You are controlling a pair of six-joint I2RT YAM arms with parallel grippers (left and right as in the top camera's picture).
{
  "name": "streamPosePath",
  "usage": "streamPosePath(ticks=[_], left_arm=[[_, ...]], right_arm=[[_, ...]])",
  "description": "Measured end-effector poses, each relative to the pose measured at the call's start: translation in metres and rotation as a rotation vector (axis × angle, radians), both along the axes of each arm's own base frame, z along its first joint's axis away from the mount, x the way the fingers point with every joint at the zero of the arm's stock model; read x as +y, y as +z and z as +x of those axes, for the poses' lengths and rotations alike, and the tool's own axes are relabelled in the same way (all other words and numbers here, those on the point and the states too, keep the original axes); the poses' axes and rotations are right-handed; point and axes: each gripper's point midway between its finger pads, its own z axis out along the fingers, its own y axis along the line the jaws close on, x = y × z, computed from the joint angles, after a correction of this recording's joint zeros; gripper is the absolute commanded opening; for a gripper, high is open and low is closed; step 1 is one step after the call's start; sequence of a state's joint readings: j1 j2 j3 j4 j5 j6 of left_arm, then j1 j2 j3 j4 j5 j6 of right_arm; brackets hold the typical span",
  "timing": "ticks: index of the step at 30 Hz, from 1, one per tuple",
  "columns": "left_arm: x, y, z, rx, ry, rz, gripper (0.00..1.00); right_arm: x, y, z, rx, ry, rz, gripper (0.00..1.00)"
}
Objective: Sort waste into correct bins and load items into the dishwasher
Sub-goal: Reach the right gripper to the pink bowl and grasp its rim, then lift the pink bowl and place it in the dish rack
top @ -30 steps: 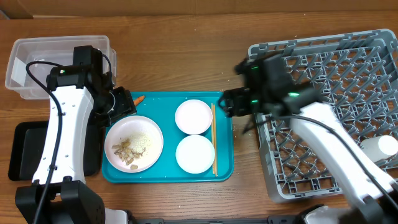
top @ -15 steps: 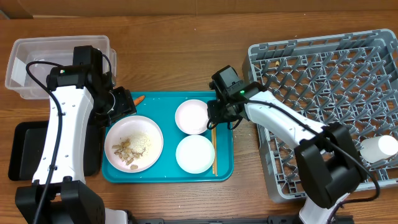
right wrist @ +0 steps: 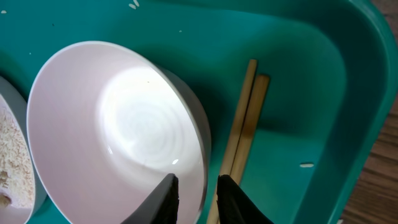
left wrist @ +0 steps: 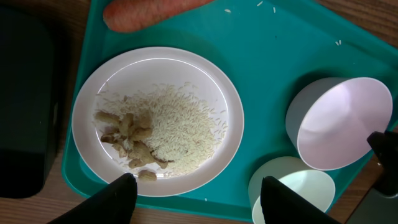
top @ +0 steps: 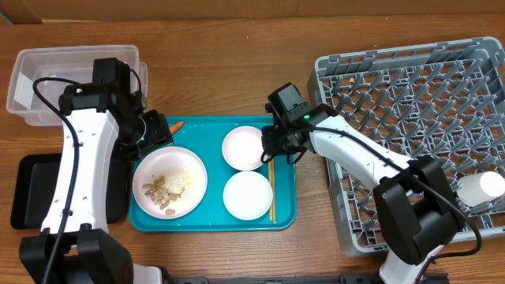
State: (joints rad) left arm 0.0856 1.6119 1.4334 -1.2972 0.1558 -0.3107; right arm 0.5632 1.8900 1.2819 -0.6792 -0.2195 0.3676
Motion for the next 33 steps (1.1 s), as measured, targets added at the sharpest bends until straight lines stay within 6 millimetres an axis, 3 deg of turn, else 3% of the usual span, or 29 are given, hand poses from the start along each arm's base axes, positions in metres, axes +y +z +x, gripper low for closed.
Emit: streamPosePath(ticks=[3, 8, 14, 17, 20, 22, 26, 30, 33], left_arm=[[0.0, 0.0, 0.0, 0.0, 0.0, 0.0, 0.66], [0.0, 0.0, 0.0, 0.0, 0.0, 0.0, 0.66], [0.0, 0.0, 0.0, 0.001, 0.0, 0.0, 0.66], [0.0, 0.0, 0.0, 0.001, 0.0, 0.0, 0.66], [0.0, 0.0, -0.001, 0.002, 0.0, 0.001, 0.66], [0.0, 0.0, -0.001, 0.004, 0.0, 0.002, 0.66], [0.0, 0.0, -0.001, 0.005, 0.0, 0.003, 0.66], [0.001, 0.0, 0.001, -0.003, 0.0, 0.004, 0.66], [0.001, 0.0, 0.002, -0.007, 0.0, 0.004, 0.66]], right_arm=[[0.001, -0.001, -0.001, 0.004, -0.006, -0.001, 0.21], [0.002, -0.003, 0.0, 0.001, -0.014, -0.002, 0.04], [0.001, 0.0, 0.002, 0.005, -0.021, -0.006, 0.04], [0.0, 0.018, 0.012, -0.009, -0.027, -0.012, 0.04], [-0.015, 0.055, 0.037, -0.077, -0.067, -0.054, 0.04], [-0.037, 0.09, 0.053, -0.155, -0.123, -0.109, 0.04], [-0.106, 0.175, 0.077, -0.393, -0.303, -0.264, 0.04], [-0.196, 0.247, 0.07, -0.601, -0.537, -0.522, 0.04], [-0.251, 0.274, 0.064, -0.682, -0.696, -0.729, 0.04]])
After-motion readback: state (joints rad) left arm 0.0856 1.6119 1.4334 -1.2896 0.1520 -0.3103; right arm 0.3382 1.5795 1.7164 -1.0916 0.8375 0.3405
